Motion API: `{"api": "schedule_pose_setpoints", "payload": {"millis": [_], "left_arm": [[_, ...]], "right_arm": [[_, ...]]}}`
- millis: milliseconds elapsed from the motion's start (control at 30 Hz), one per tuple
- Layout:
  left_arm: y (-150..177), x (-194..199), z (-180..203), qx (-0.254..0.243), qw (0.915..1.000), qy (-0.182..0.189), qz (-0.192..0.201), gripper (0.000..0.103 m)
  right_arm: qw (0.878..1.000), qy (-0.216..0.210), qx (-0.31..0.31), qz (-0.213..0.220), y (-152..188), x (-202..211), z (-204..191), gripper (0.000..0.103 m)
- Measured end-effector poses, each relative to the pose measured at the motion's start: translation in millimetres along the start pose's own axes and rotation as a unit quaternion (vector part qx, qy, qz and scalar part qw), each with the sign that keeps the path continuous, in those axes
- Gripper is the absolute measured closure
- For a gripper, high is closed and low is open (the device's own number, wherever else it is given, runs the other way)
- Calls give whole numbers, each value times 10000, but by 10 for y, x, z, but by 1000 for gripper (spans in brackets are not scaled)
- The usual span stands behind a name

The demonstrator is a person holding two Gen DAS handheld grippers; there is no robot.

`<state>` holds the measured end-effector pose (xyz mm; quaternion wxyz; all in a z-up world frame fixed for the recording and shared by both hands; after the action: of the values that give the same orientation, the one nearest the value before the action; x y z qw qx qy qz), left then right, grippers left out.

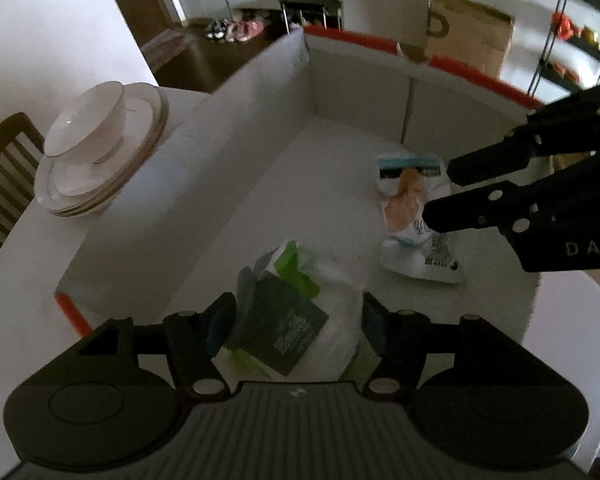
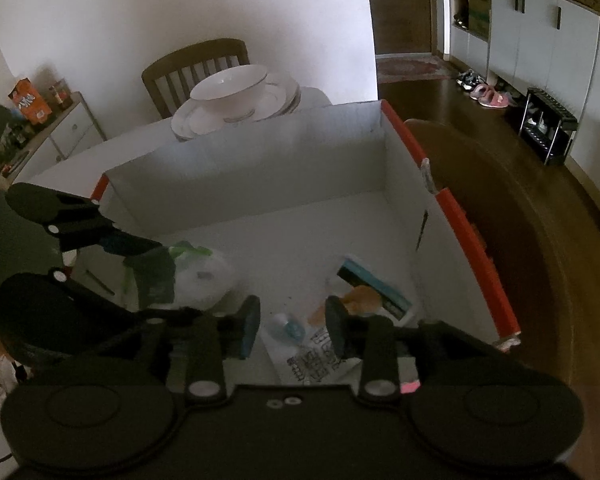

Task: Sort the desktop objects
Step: 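Open both grippers to drop the bag and packet into the box, then move both grippers back from the box toward the table pile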

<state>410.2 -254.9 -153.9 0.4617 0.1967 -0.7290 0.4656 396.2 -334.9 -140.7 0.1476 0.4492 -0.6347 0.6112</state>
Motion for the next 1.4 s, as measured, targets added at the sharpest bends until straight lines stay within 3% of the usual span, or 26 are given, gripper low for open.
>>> {"api": "schedule_pose_setpoints", "payload": {"millis": [167, 500, 700, 1133, 1400], "left_arm": [[-2, 115, -42, 141, 9998, 32, 162, 30], [12, 477, -137, 690, 9950, 147, 706, 30], [126, 797, -199, 1007, 9890, 163, 1073, 30], [628, 1451, -239, 1242, 9785, 196, 1637, 30], [1089, 1775, -398, 1405, 9738, 186, 1781, 30]], "right_arm": [[10000, -43, 22, 65, -12, 116, -3, 58], [9992, -195, 70, 334, -106, 411, -92, 43], [9981, -300, 255, 483, -136, 583, -277, 39], [9942, -411, 602, 796, -29, 931, -923, 24], [9933, -425, 509, 947, 88, 1064, -1290, 17]]}}
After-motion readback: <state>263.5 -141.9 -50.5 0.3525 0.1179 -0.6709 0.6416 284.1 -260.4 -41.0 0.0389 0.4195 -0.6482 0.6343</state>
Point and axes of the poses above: each gripper's, at about its wrist camera, not at the fingertips, and x roughly against the way its jaws point, z to its right, y to its underside, the point moved 10 cm from there along -x, roughly the way its jaws point, and after that the axes turned 3 degrees about z, right-handed, at the moved point
